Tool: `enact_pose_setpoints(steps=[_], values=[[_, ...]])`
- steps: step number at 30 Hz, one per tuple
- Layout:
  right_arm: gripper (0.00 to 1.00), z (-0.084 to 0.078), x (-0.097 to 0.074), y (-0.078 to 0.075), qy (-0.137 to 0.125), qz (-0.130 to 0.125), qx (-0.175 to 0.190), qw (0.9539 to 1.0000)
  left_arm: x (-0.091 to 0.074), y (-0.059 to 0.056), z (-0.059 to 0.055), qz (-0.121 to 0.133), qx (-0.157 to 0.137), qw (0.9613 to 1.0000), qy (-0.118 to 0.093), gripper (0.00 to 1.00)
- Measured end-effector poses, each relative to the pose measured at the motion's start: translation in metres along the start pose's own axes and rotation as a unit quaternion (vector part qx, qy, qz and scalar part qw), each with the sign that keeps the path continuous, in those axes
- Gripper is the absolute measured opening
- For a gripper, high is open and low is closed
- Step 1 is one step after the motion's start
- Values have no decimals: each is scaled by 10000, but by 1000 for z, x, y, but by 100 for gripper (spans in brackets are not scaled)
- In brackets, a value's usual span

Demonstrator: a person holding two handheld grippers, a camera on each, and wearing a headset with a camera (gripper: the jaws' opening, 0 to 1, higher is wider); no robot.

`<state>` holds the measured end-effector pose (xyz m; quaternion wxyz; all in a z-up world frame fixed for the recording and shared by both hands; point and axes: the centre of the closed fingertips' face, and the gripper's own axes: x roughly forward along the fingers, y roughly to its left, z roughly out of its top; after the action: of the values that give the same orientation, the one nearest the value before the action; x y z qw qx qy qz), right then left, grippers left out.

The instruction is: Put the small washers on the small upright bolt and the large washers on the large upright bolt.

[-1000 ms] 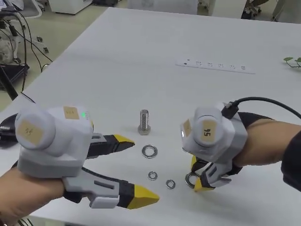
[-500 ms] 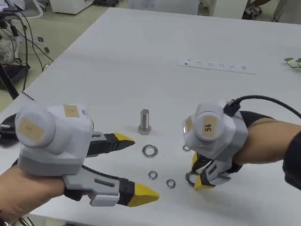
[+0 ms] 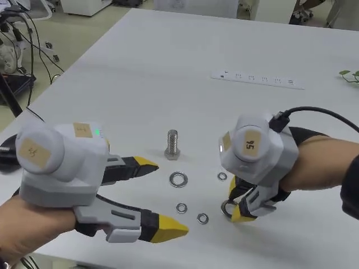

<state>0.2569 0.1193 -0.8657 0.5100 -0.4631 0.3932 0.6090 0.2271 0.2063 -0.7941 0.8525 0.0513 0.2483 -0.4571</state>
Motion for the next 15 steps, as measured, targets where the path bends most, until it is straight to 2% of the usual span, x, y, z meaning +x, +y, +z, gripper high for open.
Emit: enact_pose_setpoints(steps=[15], values=[[23,8,-14,-7,-94,-80,-4,9999,-6,11,2,279,-82,9995,-123,73]])
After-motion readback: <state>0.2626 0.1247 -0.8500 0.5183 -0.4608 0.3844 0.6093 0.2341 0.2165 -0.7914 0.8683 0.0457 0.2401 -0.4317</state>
